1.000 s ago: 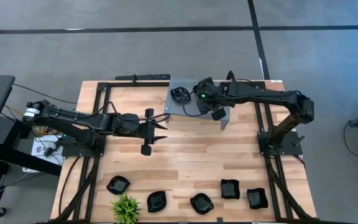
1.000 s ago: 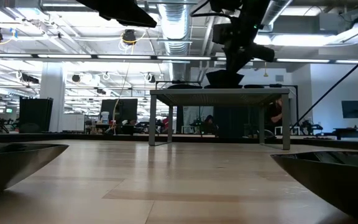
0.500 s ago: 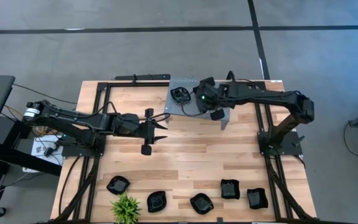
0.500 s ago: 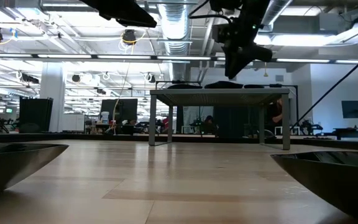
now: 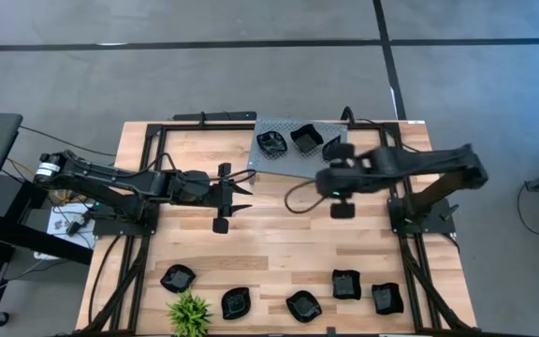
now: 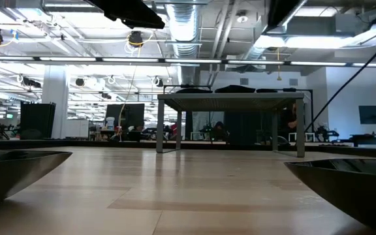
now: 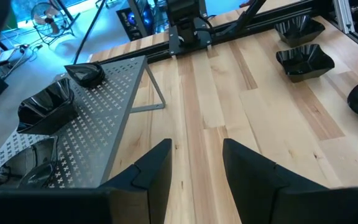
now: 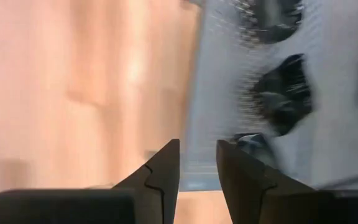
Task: Pick & Place Mini shaped plates
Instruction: Stack the distorted square plate on the other distorted square plates on the shelf
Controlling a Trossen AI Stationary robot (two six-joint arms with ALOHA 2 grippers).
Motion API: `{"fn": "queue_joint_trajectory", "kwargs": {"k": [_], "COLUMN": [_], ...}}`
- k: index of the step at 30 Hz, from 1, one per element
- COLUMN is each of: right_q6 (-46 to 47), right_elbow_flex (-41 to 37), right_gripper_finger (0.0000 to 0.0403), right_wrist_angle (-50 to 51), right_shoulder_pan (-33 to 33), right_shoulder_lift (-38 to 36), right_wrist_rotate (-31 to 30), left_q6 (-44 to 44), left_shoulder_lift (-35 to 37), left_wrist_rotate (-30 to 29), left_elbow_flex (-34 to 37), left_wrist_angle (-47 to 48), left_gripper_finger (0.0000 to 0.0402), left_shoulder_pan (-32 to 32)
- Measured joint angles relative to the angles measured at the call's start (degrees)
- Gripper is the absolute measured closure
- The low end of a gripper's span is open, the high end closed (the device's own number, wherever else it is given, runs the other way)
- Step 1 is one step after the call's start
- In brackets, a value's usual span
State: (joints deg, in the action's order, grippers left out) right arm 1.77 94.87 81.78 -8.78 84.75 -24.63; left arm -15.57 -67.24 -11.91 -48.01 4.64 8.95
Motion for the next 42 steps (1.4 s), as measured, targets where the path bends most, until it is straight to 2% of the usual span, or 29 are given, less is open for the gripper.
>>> {"fn": "queue_joint_trajectory", "kwargs": {"k": [4, 7, 10, 14, 19, 25, 35, 42], "right_q6": [16.1, 28.3, 45.1, 64.2, 82.6, 83.6, 76.6, 71.3], "right_elbow_flex": [-5.9, -13.9, -22.6, -30.7, -32.0, -28.3, -22.8, -22.8], "right_gripper_finger": [0.0303, 0.0303, 0.0303, 0.0303, 0.0303, 0.0303, 0.0303, 0.0303], "right_wrist_angle": [-2.7, -7.4, -15.7, -29.7, -37.1, -38.8, -37.2, -36.3], "right_shoulder_pan": [-8.3, -16.8, -24.9, -32.7, -37.7, -40.9, -41.3, -41.3], "right_shoulder_lift": [-5.6, -8.9, -9.8, -6.8, 2.7, 13.2, 20.6, 21.3], "right_wrist_rotate": [3.1, 4.0, 4.6, 9.0, 12.6, 20.3, 18.6, 18.3], "left_q6": [0.0, 0.0, 0.0, 0.0, 0.0, 0.0, -0.6, -0.6], "left_shoulder_lift": [0.0, 0.0, 0.0, 0.0, 0.0, 0.0, 0.0, 0.0], "left_wrist_rotate": [0.0, 0.0, 0.0, 0.0, 0.0, 0.0, 0.0, 0.0], "left_elbow_flex": [0.0, 0.0, 0.0, 0.0, 0.0, 0.0, 0.0, 0.0], "left_wrist_angle": [0.0, 0.0, 0.0, 0.0, 0.0, 0.0, -1.0, -1.3], "left_gripper_finger": [0.0257, 0.0256, 0.0256, 0.0256, 0.0257, 0.0257, 0.0257, 0.0257], "left_shoulder_pan": [0.0, 0.0, 0.0, 0.0, 0.0, 0.0, 0.0, 0.0]}}
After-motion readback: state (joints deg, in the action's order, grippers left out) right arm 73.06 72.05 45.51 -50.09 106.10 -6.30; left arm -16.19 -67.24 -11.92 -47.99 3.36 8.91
